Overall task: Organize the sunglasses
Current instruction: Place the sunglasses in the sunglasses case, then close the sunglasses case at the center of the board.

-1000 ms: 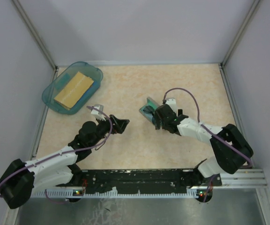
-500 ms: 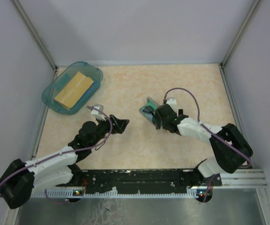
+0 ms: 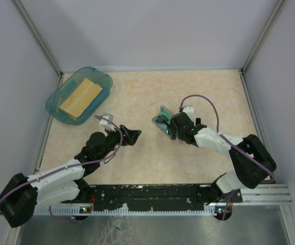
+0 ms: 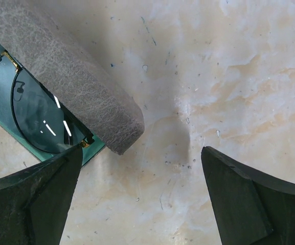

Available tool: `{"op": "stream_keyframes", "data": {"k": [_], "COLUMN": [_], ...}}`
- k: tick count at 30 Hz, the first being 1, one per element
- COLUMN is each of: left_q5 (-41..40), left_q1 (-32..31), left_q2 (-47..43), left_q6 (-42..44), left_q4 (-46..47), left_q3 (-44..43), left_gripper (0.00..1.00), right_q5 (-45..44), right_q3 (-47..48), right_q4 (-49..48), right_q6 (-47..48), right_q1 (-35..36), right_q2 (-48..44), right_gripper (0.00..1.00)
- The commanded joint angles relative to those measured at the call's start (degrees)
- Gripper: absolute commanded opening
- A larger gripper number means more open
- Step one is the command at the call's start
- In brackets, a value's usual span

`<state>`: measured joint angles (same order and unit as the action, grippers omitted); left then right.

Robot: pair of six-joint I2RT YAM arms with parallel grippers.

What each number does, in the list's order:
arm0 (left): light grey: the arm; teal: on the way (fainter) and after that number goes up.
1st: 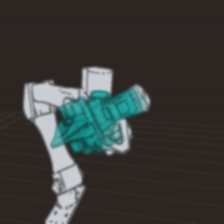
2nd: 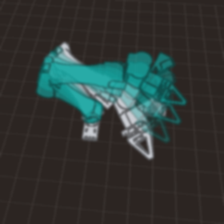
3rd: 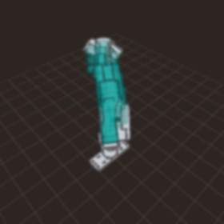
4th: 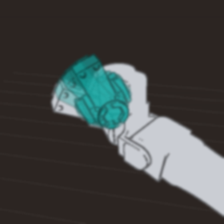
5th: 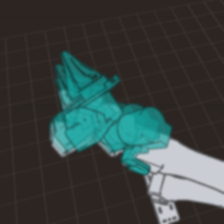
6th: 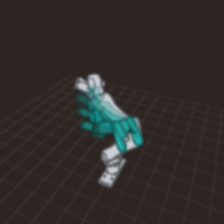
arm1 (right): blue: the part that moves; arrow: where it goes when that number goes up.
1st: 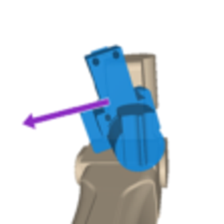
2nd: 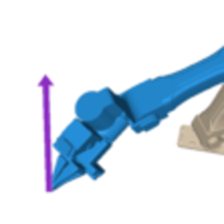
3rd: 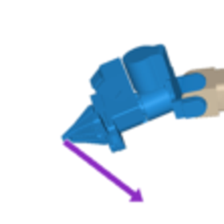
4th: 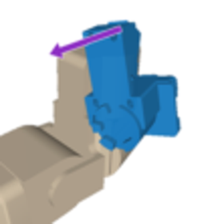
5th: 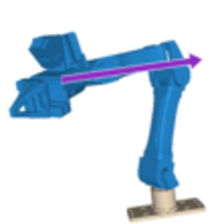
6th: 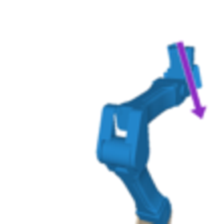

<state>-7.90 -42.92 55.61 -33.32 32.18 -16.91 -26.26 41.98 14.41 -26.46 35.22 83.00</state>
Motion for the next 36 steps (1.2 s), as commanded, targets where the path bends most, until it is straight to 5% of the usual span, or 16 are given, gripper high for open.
{"op": "stream_keyframes", "data": {"k": [1, 14, 25, 36], "left_q5": [0.21, 1.40, 6.63, 7.10], "left_q1": [0.11, 0.11, 0.03, -1.06], "left_q2": [0.13, 1.51, 11.11, 26.05], "left_q6": [0.80, 0.85, 0.69, 5.27], "left_q4": [1.94, 2.07, 2.64, -4.66], "left_q3": [-1.09, -1.67, -6.06, -17.31], "left_gripper": [1.00, 1.00, 1.00, 1.00], "right_q5": [-1.10, 0.69, 2.65, 6.08], "right_q3": [1.25, 1.32, 0.37, 10.45], "right_q4": [-2.93, -1.28, -0.90, -0.74], "right_q6": [0.77, 1.70, 3.25, 5.99], "right_q1": [-0.95, -0.95, -0.77, -11.58], "right_q2": [0.09, -3.23, -19.04, -12.05], "right_gripper": [0.99, 0.99, 0.99, 0.99]}}
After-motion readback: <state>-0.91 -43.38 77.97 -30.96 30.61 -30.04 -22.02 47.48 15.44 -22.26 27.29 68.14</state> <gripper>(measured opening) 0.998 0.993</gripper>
